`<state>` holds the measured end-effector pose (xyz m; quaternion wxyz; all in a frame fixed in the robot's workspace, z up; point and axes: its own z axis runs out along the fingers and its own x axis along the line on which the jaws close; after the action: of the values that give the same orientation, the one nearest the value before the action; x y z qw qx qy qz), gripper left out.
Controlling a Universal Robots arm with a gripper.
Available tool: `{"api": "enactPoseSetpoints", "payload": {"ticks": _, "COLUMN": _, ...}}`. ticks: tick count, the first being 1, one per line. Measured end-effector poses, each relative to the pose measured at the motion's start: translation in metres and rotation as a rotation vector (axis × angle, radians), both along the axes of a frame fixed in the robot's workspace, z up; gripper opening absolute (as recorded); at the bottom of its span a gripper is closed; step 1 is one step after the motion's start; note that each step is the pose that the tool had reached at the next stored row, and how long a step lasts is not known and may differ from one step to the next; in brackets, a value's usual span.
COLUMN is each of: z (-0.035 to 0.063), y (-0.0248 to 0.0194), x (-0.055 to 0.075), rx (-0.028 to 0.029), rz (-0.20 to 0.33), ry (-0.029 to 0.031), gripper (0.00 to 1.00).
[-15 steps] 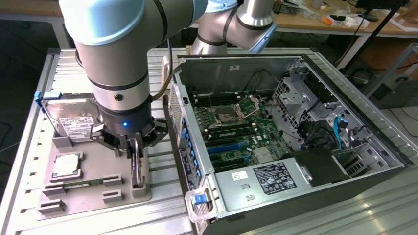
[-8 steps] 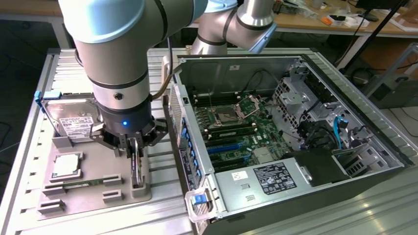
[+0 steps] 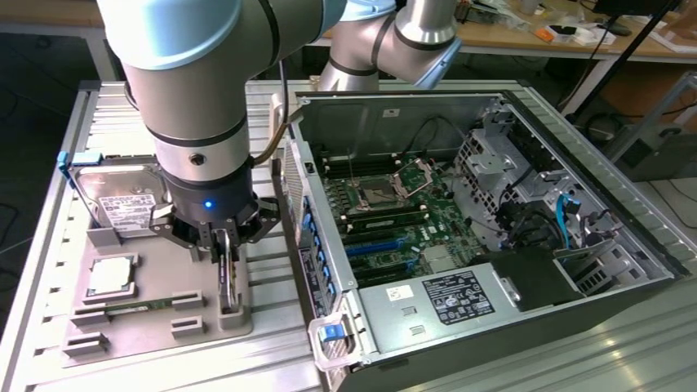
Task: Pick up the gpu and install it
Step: 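Pick up the gpu and move the gpu toward the slot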
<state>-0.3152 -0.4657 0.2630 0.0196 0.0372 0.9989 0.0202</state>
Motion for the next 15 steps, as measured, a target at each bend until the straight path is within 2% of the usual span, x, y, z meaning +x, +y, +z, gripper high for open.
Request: {"api": "enactPoseSetpoints", "payload": {"ticks": 15, "z": 0.0072, "y": 0.0000, "x": 0.0000, "rx": -0.0034, "rz": 0.000, "ry": 0.0000, "gripper": 0.27}}
